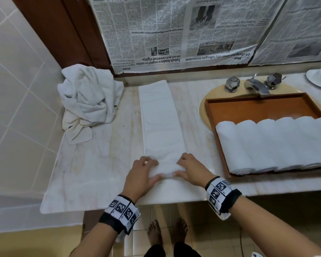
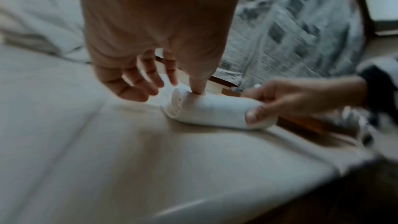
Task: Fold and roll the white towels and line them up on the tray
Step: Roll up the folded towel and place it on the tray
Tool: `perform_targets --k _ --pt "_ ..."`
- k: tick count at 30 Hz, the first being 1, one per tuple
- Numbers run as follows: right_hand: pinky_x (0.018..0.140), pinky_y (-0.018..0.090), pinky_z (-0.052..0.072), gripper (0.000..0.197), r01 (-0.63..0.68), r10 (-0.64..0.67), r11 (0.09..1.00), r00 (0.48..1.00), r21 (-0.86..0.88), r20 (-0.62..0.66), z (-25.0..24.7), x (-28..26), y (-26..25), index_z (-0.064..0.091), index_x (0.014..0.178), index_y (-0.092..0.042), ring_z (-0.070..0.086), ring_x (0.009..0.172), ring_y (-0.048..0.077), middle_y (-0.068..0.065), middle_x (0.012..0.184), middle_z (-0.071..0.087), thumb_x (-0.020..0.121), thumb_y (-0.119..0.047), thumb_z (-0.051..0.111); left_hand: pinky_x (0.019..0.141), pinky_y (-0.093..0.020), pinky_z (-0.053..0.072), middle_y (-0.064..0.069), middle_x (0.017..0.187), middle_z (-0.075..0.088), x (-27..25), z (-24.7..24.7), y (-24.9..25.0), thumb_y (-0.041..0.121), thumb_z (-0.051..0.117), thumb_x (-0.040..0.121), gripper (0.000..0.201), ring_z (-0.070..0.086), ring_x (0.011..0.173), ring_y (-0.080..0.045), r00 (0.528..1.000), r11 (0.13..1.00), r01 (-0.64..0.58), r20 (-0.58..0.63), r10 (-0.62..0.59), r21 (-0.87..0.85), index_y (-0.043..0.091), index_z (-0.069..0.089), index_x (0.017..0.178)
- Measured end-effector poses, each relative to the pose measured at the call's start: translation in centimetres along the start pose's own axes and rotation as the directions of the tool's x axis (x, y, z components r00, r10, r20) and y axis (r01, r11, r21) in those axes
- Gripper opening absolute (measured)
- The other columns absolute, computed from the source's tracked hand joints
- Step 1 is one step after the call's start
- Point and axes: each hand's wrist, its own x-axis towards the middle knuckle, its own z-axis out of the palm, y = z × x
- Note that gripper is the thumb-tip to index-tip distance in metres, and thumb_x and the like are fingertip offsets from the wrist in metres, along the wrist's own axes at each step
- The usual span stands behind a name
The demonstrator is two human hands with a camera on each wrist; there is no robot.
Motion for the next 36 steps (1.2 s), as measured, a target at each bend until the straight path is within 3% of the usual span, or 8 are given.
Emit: perform_targets --k 4,7,13,19,25,31,34,36 --pt "0.088 0.033 0.04 0.047 -0.048 0.033 0.993 0.99 0.106 0.14 -1.5 0.9 -0.1 0.068 0.111 -0.012 0.051 0.101 0.019 0.004 0.109 0.057 0.089 -0.053 0.065 0.091 -0.033 0.047 0.012 0.134 0.049 0.0 0.3 -0.4 0.06 0.065 0.085 0.054 0.043 0.123 -0.016 0.999 0.998 -0.032 0.032 0.03 0.059 0.031 0.055 0.13" --pt "0.082 0.03 0.042 0.038 -0.059 0.055 0.974 0.998 0.219 0.024 -1.3 0.2 0.0 0.061 0.119 -0.017 0.058 0.101 0.02 0.001 0.112 0.064 0.096 -0.047 0.059 0.083 -0.032 0.043 0.013 0.123 0.054 0.8 -0.4 -0.2 0.06 0.063 0.087 0.045 0.047 0.112 -0.012 0.996 0.999 0.045 0.073 -0.045 0.004 0.032 0.057 0.122" --pt "0.065 0.037 0.045 0.028 0.105 -0.222 0.92 0.933 -0.377 -0.284 1.4 -0.4 -0.7 0.059 0.111 -0.021 0.058 0.085 0.026 0.002 0.104 0.057 0.097 -0.04 0.044 0.087 -0.033 0.047 0.005 0.107 0.065 2.6 -0.9 -0.3 0.067 0.065 0.082 0.053 0.059 0.1 -0.014 0.984 0.967 0.155 0.115 -0.134 -0.2 0.026 0.063 0.115" --pt "0.088 0.039 0.044 0.058 0.055 -0.068 0.994 0.988 -0.093 -0.141 1.4 0.8 0.1 0.059 0.128 -0.017 0.051 0.109 0.024 0.004 0.119 0.056 0.093 -0.06 0.042 0.081 -0.026 0.043 0.005 0.104 0.066 3.1 -0.8 0.4 0.061 0.066 0.086 0.045 0.06 0.1 -0.016 0.945 0.872 0.317 0.05 -0.322 -0.372 0.023 0.063 0.11" --pt "0.098 0.04 0.039 0.048 0.012 -0.012 1.0 0.995 -0.002 0.1 -1.0 2.4 -0.2 0.057 0.126 -0.017 0.047 0.114 0.023 0.005 0.12 0.055 0.097 -0.054 0.05 0.088 -0.043 0.05 0.0 0.141 0.043 2.1 0.2 0.4 0.043 0.044 0.101 0.035 0.047 0.118 -0.031 0.996 0.997 0.004 -0.086 0.002 0.074 0.031 0.055 0.132" --pt "0.096 0.042 0.039 0.043 -0.11 0.093 0.992 0.97 0.062 0.223 -1.6 2.5 -0.4 0.052 0.121 -0.023 0.055 0.104 0.021 -0.001 0.115 0.061 0.097 -0.059 0.046 0.096 -0.042 0.04 0.01 0.144 0.047 1.5 0.2 -0.5 0.079 0.034 0.086 0.071 0.041 0.13 -0.022 0.998 0.955 -0.028 0.07 0.008 0.297 0.039 0.043 0.144" --pt "0.088 0.042 0.038 0.036 -0.084 0.087 0.996 0.989 -0.03 0.122 -1.3 1.8 -1.1 0.047 0.124 -0.021 0.054 0.098 0.024 0.0 0.11 0.059 0.103 -0.049 0.037 0.097 -0.042 0.04 0.009 0.143 0.043 1.8 0.5 -0.4 0.078 0.039 0.087 0.072 0.039 0.129 -0.022 0.993 0.966 0.01 0.108 -0.039 0.257 0.036 0.042 0.145" --pt "0.083 0.043 0.038 0.033 -0.039 0.013 0.965 0.995 -0.258 -0.1 -0.1 1.3 -1.5 0.054 0.116 -0.019 0.056 0.097 0.028 0.003 0.107 0.059 0.103 -0.04 0.033 0.093 -0.043 0.043 0.007 0.142 0.041 1.9 0.4 -0.2 0.083 0.032 0.081 0.079 0.036 0.129 -0.024 0.995 0.969 0.019 0.095 -0.044 0.246 0.032 0.049 0.14"
